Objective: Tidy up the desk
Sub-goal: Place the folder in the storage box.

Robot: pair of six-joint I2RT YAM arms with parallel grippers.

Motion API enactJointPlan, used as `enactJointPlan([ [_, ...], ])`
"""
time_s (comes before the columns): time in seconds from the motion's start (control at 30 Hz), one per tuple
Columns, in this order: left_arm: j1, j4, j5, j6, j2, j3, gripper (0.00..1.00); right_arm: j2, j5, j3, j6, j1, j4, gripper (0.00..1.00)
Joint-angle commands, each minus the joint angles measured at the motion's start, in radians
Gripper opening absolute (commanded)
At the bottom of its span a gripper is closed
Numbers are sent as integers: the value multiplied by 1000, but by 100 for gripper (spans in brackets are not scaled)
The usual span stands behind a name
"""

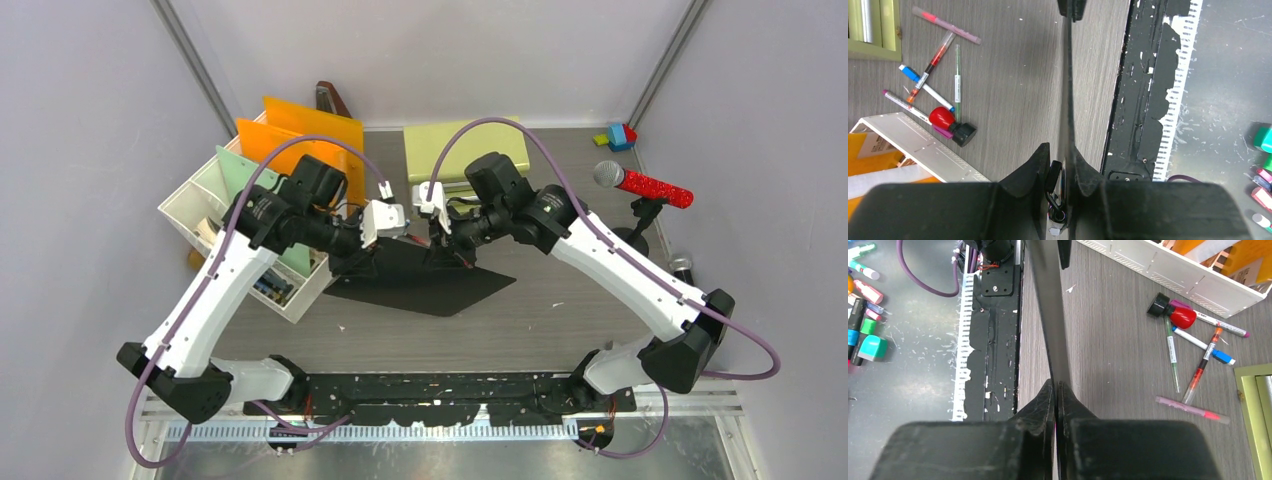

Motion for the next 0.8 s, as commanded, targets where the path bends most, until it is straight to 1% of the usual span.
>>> enactJointPlan([
  [0.0,-4,19,11,-1,7,59,0,-17,-17,-4,21,7,46,1],
  [0.1,-4,17,-9,3,4,65,0,-25,4,2,33,7,45,0],
  [0.13,-3,19,-17,2,1,67,2,-28,10,5,38,6,47,0],
  [0.17,-3,22,-29,0,-4,67,8,-28,24,14,50,6,48,0],
  [0.23,-3,44,-60,-12,-21,60,29,-35,37,29,66,-1,50,0],
  [0.33,-3,129,-154,-63,-70,34,67,-44,43,54,98,-20,57,0],
  [0.4,0,175,-223,-83,-106,21,90,-47,50,74,114,-35,57,0],
  [0.43,3,192,-270,-92,-125,20,98,-50,52,82,121,-43,58,0],
  [0.53,21,206,-348,-117,-148,49,100,-64,63,88,127,-56,58,0],
  [0.67,55,237,-532,-166,-139,120,100,-82,88,83,142,-72,65,0],
  [0.77,135,234,-631,-203,-92,206,100,-95,103,80,155,-87,82,0],
])
